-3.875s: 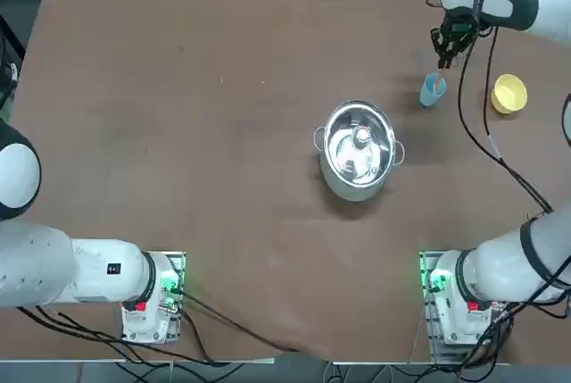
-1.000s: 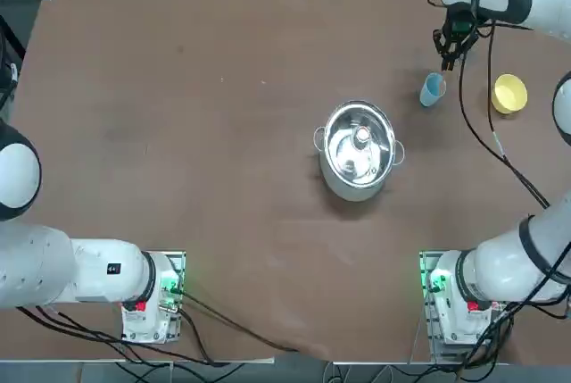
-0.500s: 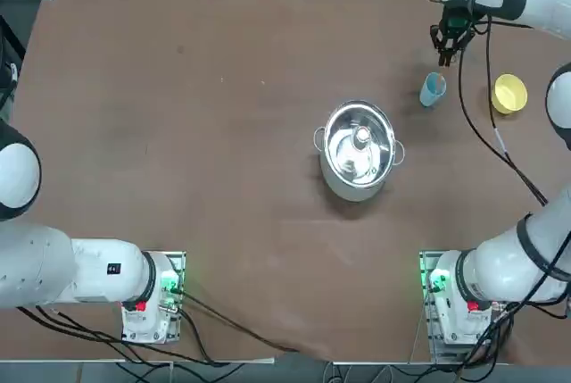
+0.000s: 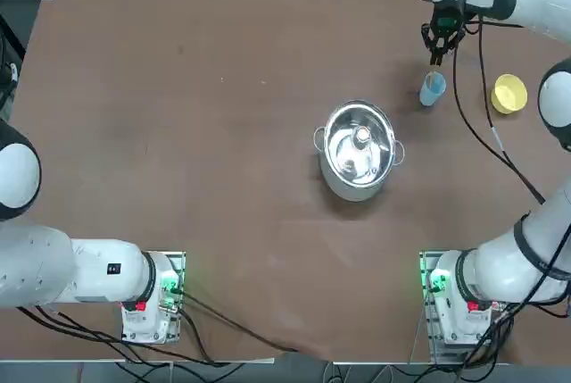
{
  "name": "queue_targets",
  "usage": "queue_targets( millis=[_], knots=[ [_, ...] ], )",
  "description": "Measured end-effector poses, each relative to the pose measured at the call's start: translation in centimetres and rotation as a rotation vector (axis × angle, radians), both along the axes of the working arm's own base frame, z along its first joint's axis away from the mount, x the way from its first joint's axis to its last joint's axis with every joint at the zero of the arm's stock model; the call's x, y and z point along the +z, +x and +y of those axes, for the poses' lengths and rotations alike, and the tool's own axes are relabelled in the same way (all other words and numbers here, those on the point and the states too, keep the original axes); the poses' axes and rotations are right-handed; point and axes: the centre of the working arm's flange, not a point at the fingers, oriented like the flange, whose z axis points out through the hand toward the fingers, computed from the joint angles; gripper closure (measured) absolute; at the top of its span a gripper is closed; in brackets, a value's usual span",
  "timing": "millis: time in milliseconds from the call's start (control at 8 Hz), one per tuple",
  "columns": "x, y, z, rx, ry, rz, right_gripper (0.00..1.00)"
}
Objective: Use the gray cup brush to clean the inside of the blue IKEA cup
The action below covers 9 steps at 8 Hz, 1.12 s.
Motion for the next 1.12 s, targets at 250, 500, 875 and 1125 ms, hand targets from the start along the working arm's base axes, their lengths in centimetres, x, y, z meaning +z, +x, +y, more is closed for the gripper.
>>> queue_targets(
  millis=[250, 500, 875, 1125],
  knots=[
    [-0.2, -0.5, 0.4, -0.006, -0.006, 0.032, 0.97],
    [-0.4, -0.8, 0.7, -0.021, -0.017, 0.052, 0.97],
    [-0.3, -1.0, -0.3, -0.042, -0.027, 0.076, 0.97],
    [-0.3, -0.9, -1.3, -0.057, -0.034, 0.082, 0.97]
  ],
)
